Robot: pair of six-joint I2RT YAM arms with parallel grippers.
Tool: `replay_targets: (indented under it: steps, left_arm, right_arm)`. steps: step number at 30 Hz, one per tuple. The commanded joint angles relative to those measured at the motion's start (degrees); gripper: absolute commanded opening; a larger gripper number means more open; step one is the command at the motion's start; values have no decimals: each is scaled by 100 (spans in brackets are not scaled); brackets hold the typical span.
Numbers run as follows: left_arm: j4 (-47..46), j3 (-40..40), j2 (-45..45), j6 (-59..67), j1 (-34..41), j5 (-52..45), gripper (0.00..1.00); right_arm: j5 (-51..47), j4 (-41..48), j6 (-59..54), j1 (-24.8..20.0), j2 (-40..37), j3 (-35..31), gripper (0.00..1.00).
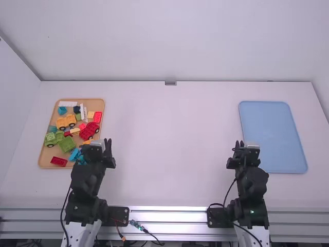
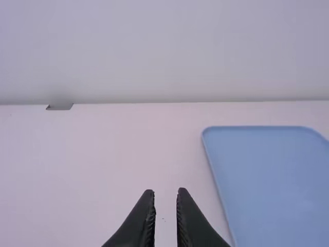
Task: Assemble lego blocks to make yellow taxi
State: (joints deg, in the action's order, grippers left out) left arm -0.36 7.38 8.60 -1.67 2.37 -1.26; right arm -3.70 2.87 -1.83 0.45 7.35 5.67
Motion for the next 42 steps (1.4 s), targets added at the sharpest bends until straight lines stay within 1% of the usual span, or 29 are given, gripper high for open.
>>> replay_targets:
  steps: [1, 7, 11, 15, 18, 24, 26, 29, 34, 36, 39, 42]
  left_arm:
    - [109, 306, 175, 4, 24, -59, 17]
    - [199, 745, 614, -24, 26, -66, 25]
    - [337, 1167, 1036, -20, 24, -81, 32]
    - [422, 1557, 1426, -22, 24, -79, 39]
    - [424, 1805, 1682, -61, 26, -81, 44]
    - [490, 1808, 2374, -354, 24, -61, 56]
    - [542, 1808, 2550, -481, 26, -35, 59]
    - [575, 1808, 2923, -853, 26, 310, 65]
    - [680, 1808, 3453, -1384, 24, 840, 75]
    - [761, 1808, 3594, -1524, 24, 968, 77]
    - [920, 1808, 3831, -1714, 26, 916, 81]
    - [1023, 1808, 3958, -1933, 22, 798, 85]
  right_arm:
    - [-48, 58, 24, -85, 118, 302, 14]
    - [107, 202, 26, -20, 347, 531, 18]
    - [293, 16, -136, 128, 533, 717, 22]
    - [451, -142, 0, 286, 691, 875, 24]
    - [428, -242, -72, 386, 791, 975, 26]
    - [153, -516, -96, 660, 1066, 1249, 31]
    - [74, -596, -136, 678, 1145, 1329, 32]
    - [-90, -797, -7, 614, 1346, 1530, 36]
    - [-57, -1165, 378, 361, 1731, 1914, 42]
    - [-17, -1172, 508, 321, 1861, 2045, 45]
    - [-26, -1137, 768, 376, 2121, 2305, 49]
    - [-50, -992, 536, 527, 2410, 2593, 54]
